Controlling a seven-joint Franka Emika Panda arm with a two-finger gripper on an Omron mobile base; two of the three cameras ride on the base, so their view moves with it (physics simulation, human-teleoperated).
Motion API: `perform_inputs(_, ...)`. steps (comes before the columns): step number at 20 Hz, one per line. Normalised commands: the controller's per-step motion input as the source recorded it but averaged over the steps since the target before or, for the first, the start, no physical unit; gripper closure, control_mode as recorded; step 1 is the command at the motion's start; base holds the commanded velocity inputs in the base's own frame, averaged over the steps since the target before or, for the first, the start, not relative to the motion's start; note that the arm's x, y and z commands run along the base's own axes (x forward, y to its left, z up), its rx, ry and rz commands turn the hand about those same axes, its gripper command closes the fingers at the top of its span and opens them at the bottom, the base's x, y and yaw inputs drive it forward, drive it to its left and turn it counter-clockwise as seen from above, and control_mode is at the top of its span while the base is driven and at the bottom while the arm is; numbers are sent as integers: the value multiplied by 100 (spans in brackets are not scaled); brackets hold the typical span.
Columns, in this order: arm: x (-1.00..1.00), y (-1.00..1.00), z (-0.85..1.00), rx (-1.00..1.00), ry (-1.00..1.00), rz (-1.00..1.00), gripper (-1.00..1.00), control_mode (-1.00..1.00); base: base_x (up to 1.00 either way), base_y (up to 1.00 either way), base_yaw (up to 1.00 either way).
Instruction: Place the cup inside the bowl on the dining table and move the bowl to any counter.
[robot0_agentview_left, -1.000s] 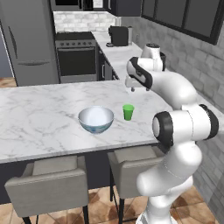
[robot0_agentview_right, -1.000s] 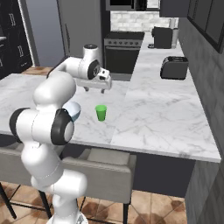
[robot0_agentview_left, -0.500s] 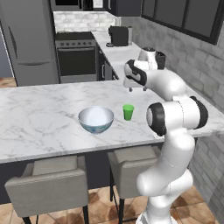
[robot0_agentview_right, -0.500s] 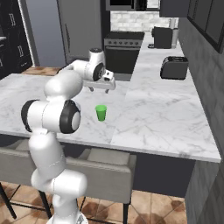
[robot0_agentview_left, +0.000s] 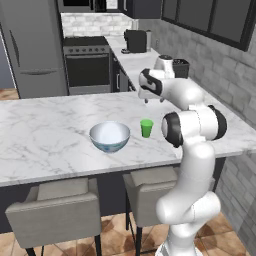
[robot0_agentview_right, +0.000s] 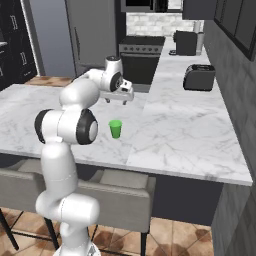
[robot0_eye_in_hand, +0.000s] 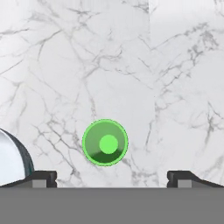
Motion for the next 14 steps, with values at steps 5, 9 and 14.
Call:
perform_inputs(5,3,-1,-9,0,1,0,-100,-100,0,0,0)
perform_inputs(9,0,-1,-41,0,0,0,-100,-100,0,0,0)
perform_inputs(14,0,0,-46,0,0,0,-100,-100,0,0,0)
